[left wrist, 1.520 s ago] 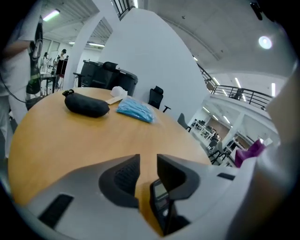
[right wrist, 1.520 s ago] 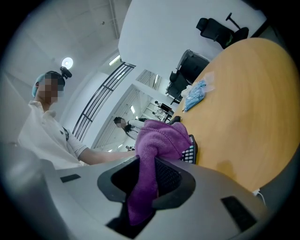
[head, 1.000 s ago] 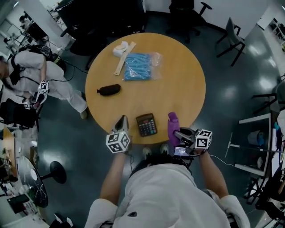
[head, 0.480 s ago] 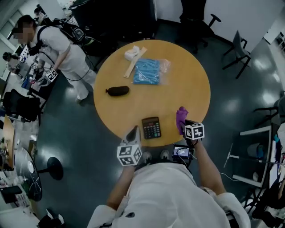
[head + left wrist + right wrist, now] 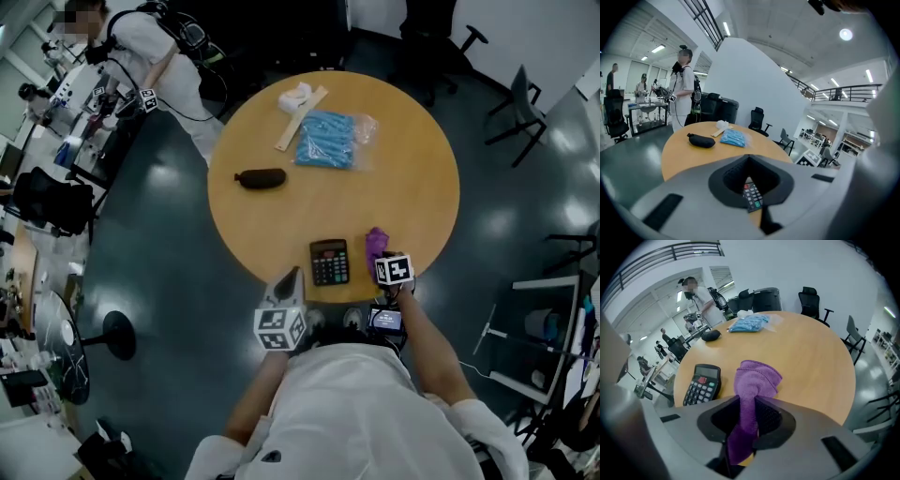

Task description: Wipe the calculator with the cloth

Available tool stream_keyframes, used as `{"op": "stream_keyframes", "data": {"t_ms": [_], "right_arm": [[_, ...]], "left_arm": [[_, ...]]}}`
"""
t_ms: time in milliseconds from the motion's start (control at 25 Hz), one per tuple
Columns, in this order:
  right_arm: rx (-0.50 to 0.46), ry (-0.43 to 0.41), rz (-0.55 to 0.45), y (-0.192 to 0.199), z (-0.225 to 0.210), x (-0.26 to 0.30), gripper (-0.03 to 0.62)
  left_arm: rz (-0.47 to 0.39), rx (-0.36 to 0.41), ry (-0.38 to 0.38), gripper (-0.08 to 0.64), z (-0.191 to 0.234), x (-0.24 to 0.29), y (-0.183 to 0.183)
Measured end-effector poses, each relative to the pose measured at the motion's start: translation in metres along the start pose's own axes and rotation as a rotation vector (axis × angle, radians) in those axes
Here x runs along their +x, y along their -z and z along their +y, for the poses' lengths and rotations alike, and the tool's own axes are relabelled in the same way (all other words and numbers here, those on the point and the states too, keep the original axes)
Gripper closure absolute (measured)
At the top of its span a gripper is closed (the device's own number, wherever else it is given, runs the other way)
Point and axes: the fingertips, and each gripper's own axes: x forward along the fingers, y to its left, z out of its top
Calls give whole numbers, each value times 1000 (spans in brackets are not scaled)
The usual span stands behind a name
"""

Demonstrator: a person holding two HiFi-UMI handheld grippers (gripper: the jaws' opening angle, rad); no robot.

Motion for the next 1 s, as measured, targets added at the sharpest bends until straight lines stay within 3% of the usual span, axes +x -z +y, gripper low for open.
{"op": "stream_keyframes", "data": {"t_ms": [360,1000], "right_arm": [[-81,-15,58,11,25,20,497],[-24,-25,-7,10,25,7,446]], "left_arm": [[25,-31,-27,554,4,-13,21],[-1,-57,-45,554,-3,-33,31]]}}
